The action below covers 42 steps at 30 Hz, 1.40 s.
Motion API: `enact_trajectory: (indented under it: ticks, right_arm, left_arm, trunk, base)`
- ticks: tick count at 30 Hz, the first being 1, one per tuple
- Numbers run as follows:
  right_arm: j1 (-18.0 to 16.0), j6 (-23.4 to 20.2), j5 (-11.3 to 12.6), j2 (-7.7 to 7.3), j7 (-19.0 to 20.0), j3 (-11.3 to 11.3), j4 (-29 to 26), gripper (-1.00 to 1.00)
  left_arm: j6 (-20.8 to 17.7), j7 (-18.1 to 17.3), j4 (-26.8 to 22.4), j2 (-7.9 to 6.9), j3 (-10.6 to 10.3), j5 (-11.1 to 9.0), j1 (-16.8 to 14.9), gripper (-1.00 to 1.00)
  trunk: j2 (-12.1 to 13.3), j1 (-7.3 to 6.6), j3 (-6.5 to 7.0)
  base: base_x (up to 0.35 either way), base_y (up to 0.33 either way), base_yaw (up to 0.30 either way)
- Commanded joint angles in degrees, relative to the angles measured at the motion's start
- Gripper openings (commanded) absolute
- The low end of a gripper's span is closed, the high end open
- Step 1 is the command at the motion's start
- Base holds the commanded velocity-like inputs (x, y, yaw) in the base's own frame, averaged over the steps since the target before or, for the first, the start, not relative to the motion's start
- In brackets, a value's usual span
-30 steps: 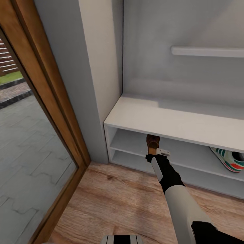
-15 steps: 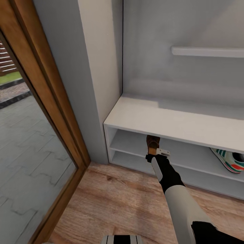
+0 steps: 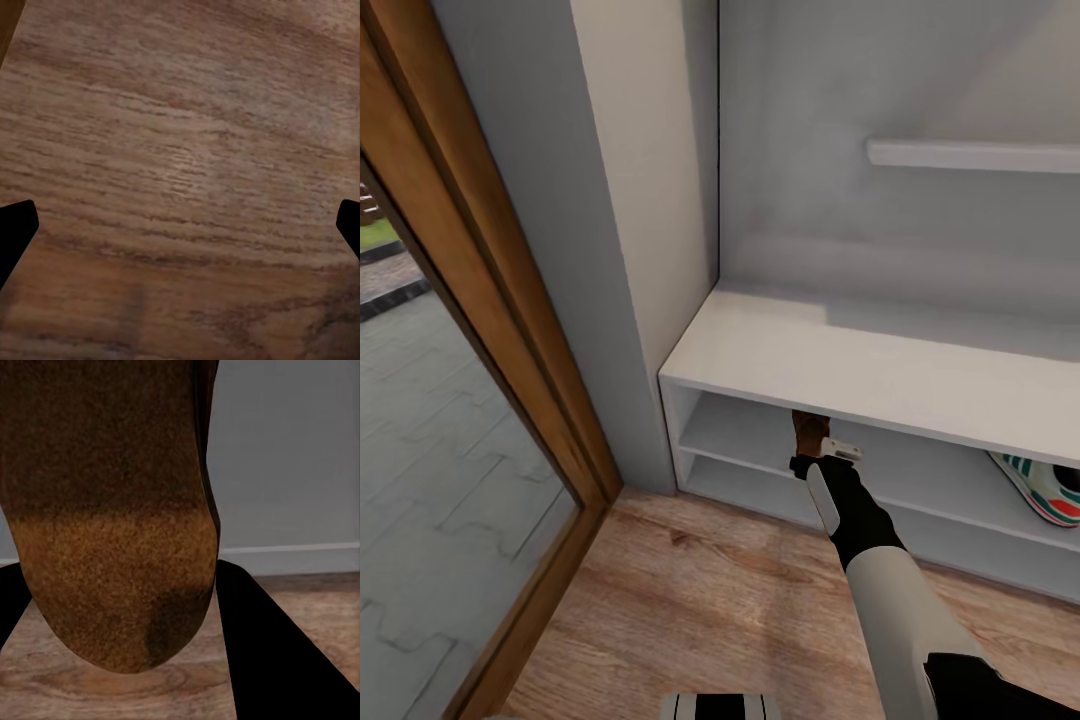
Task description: Pick up the two gym shoes and the two sandals from the corridor floor and place them onto the hallstand (shoe rack) in the corridor, making sure they are on the rack and not on the floor. Arrange them so the two gym shoes are next to each other and the two sandals are next to each other.
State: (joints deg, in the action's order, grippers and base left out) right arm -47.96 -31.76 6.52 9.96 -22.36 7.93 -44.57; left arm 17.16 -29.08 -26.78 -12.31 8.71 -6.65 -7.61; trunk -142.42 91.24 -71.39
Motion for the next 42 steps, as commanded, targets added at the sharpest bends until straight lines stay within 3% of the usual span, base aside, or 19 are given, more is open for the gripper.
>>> enact_trajectory:
  ticks: [1,42]
  right_arm:
    - [-0.02,-0.06,0.77,0.04,-0.49,0.07,-0.08,-1.00]
    - [-0.02,-0.01,0.77,0.04,-0.49,0.15,-0.08,-1.00]
  left_arm:
    - [-0.11,-0.53,0.06,0.01,0.17,-0.47,-0.03,1.00]
    - [-0.11,-0.53,0.06,0.01,0.17,-0.47,-0.03,1.00]
  trunk:
    - [-0.02,-0.01,-0.04]
    - [-0.02,-0.01,-0.04]
  base:
    - [0.013,-0.005,0.000]
    - [0.066,0.000,0.000]
